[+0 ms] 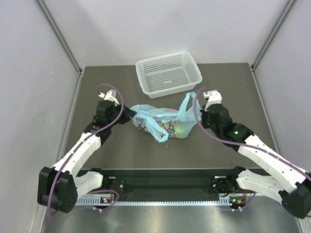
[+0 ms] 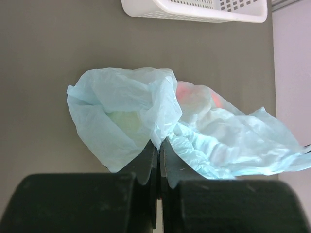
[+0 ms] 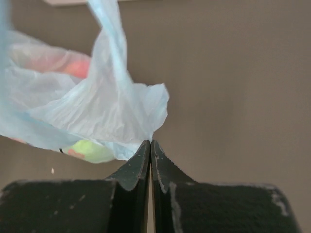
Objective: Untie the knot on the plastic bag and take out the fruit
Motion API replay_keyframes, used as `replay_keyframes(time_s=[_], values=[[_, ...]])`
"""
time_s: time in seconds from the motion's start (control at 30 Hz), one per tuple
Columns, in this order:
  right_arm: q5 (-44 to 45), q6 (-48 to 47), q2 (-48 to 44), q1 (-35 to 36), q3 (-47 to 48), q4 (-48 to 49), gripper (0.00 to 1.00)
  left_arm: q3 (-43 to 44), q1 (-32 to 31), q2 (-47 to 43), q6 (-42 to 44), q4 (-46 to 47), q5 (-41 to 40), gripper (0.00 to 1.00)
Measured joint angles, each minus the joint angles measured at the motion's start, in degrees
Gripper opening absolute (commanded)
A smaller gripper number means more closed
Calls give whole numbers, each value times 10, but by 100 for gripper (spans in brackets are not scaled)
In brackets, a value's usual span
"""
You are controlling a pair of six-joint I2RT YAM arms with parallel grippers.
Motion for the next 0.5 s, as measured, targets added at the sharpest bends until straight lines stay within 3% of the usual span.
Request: replay_keyframes(time_s=[0.07,0.1,0.17,0.2,0.23,0.33,0.5], values=[[-23,33,-47,-38,-29,14,0,-5,0,-11,5,-1,1,33],[-36,45,-65,-52,-39,22,0,-8,0,-16,6,-1,3,54],[-59,61,-84,-69,-48,31,0,-14,0,-30,12,-1,13,74],[-70,66,-86,-72,-50,35,0,-16,0,-37,11,0,23,95],[-80,69,-86,-73,-50,38,0,-15,0,-42,9,1,30,99],[-110,73,-80,-74,-50,46,0,-1,-11,-61,14,-13,51,99],[-143,71,-78,-74,-53,52,0,89,-81,-71,45,-82,51,99]])
